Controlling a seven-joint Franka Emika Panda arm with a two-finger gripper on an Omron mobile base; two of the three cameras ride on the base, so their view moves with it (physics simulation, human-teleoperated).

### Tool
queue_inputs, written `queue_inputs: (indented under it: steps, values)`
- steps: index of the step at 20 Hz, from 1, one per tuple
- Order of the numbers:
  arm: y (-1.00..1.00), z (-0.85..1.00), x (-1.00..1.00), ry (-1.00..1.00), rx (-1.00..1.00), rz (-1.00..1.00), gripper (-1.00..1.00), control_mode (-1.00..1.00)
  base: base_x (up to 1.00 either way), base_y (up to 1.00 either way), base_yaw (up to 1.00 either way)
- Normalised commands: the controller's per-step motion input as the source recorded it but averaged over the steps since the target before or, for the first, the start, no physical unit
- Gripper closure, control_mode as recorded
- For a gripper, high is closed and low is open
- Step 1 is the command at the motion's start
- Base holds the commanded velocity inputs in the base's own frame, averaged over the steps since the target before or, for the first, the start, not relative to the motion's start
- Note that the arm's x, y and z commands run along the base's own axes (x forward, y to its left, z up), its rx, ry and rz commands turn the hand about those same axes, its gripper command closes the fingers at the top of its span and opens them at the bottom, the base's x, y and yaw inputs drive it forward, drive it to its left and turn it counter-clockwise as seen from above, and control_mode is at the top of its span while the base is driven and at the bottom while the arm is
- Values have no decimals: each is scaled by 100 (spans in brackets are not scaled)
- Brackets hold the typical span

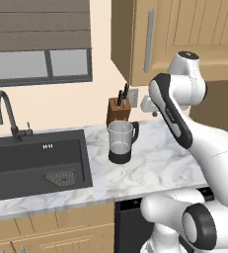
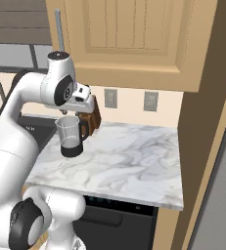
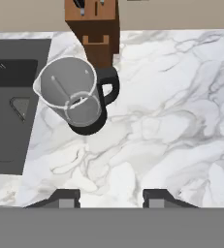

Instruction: Turn on the sink faucet and place the jug under the water for a few seconds to fill it up.

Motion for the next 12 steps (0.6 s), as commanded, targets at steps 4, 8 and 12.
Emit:
queue_inputs:
  steps: [4, 8, 12]
  values:
    - [0, 0, -43, -6, 0, 0, -100, -100, 0, 0, 0]
    - [0, -4, -89, -6, 0, 0, -100, -100, 0, 0, 0]
    - [0, -14, -68, -2, 0, 0, -100, -100, 0, 0, 0]
